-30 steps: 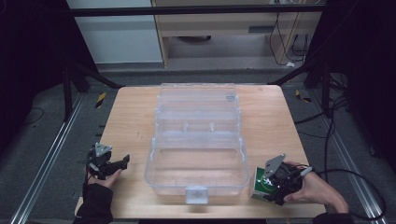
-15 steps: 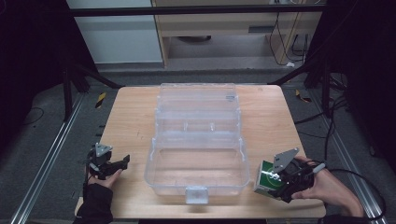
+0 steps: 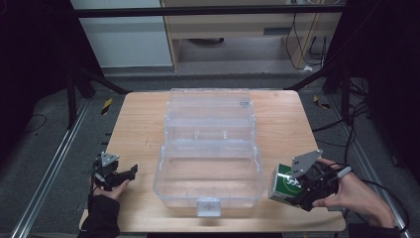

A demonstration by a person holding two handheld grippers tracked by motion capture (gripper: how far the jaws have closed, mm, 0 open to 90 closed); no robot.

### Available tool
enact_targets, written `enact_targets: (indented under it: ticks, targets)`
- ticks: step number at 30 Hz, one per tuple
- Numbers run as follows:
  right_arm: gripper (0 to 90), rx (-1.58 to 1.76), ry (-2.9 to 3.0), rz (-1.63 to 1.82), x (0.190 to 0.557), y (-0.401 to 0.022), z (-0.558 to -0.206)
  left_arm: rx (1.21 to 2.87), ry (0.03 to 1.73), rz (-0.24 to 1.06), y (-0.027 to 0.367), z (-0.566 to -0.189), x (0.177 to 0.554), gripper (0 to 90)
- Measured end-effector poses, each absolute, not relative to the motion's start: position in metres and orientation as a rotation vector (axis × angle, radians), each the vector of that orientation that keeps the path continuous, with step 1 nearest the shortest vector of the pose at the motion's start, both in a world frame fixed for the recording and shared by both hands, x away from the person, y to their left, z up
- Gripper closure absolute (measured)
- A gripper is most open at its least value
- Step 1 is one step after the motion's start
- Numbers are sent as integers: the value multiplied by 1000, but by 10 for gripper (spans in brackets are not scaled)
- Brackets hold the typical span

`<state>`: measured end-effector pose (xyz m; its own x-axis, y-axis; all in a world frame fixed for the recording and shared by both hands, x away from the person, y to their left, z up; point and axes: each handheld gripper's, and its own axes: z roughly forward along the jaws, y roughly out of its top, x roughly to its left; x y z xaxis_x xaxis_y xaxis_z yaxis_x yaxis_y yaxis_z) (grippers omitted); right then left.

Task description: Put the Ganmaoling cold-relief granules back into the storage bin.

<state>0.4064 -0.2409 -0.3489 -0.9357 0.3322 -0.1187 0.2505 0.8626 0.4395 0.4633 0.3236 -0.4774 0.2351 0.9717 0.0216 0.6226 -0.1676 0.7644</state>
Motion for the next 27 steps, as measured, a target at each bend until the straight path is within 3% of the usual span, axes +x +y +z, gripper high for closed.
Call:
enact_targets:
  ticks: [27]
  targets:
    - [161, 336, 2841, 620, 419, -199, -316, 1873, 1465, 701, 325, -478, 464, 231]
